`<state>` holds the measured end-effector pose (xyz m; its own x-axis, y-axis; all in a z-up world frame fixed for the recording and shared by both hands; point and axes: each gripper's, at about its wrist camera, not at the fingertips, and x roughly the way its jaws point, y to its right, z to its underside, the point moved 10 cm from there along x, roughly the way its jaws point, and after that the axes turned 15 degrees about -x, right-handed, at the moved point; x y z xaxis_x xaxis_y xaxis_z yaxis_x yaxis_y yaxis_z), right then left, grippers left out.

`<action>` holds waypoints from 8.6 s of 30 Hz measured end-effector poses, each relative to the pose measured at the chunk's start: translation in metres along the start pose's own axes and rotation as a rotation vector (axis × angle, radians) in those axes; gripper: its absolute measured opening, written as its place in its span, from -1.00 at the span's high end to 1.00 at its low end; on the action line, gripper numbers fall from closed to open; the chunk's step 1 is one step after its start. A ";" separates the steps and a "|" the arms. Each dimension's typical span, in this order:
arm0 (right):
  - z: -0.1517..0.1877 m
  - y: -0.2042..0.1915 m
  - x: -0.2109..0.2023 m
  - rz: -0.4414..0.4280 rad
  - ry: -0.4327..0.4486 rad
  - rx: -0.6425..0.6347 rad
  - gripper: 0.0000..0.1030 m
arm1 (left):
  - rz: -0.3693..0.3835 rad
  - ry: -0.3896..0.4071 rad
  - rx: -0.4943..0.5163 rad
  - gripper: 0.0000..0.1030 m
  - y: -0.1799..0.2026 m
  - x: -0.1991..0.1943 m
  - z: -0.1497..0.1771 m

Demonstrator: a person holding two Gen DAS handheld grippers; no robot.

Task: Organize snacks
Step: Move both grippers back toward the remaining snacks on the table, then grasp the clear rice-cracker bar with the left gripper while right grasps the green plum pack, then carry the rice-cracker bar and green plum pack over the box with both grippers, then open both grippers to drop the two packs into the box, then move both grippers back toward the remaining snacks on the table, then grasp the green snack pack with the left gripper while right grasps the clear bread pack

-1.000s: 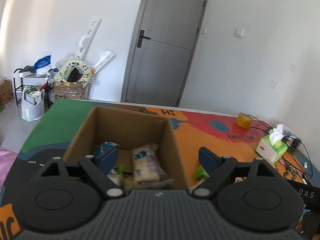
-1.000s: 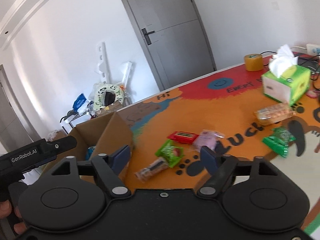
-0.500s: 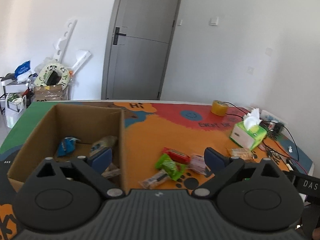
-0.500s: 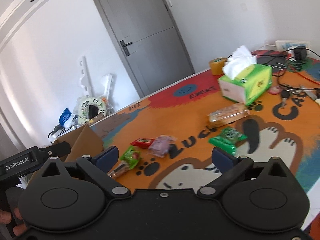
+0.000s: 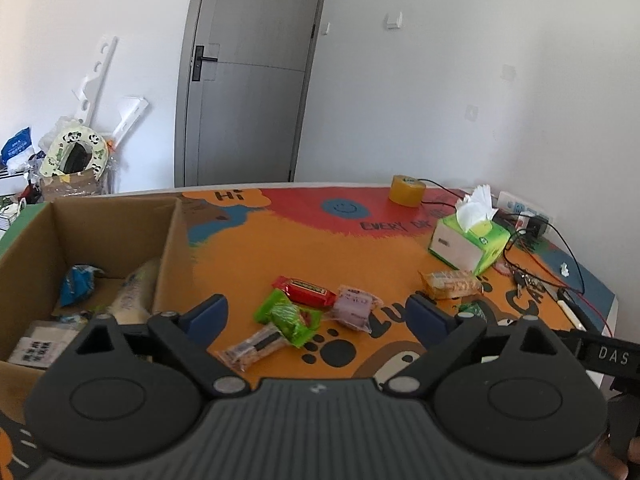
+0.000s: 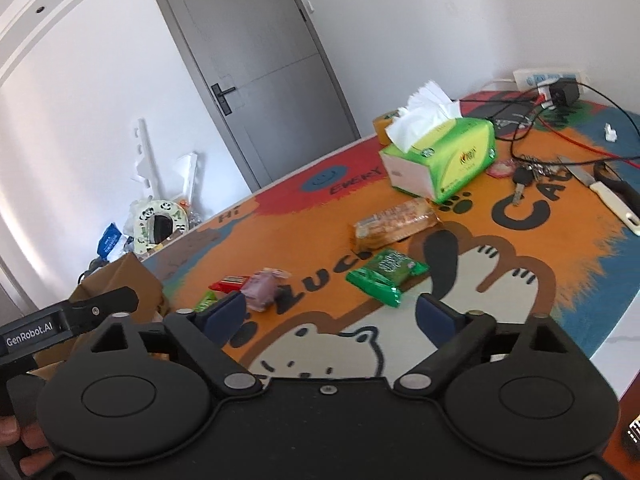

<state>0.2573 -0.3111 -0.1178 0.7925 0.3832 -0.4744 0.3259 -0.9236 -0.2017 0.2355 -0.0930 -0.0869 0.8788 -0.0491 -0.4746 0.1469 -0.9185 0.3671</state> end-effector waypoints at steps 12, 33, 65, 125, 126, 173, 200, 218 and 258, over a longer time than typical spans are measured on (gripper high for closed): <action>0.003 0.017 0.031 -0.008 -0.032 0.033 -0.59 | -0.051 -0.046 0.012 -0.60 -0.005 0.041 0.016; -0.002 0.026 0.075 0.011 -0.054 0.055 -0.60 | -0.165 -0.077 -0.014 -0.08 -0.053 0.073 0.024; 0.000 0.008 0.051 -0.003 -0.029 0.000 0.38 | -0.066 -0.077 -0.034 0.66 -0.028 0.049 0.034; -0.062 -0.206 0.061 -0.276 0.065 -0.225 0.38 | -0.173 0.184 -0.213 0.66 -0.165 -0.038 -0.083; -0.063 -0.210 0.062 -0.287 0.064 -0.220 0.38 | -0.178 0.178 -0.218 0.66 -0.168 -0.037 -0.084; -0.060 -0.173 0.037 -0.209 0.072 -0.153 -0.74 | -0.195 0.153 -0.205 -0.82 -0.144 -0.044 -0.075; -0.045 -0.048 -0.004 -0.057 0.101 -0.028 -0.96 | -0.058 0.065 -0.074 -0.86 -0.031 -0.019 -0.037; -0.030 0.009 0.020 0.039 0.059 0.013 -0.96 | -0.053 0.005 -0.042 -0.85 -0.004 0.031 -0.014; -0.040 0.047 0.142 0.131 -0.066 0.066 -0.85 | -0.160 -0.113 -0.081 0.56 -0.037 0.127 0.012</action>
<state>0.4059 -0.2999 -0.1601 0.7898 0.2610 -0.5551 0.1859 -0.9643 -0.1888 0.3366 -0.0704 -0.1706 0.7854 0.0465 -0.6173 0.3205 -0.8837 0.3411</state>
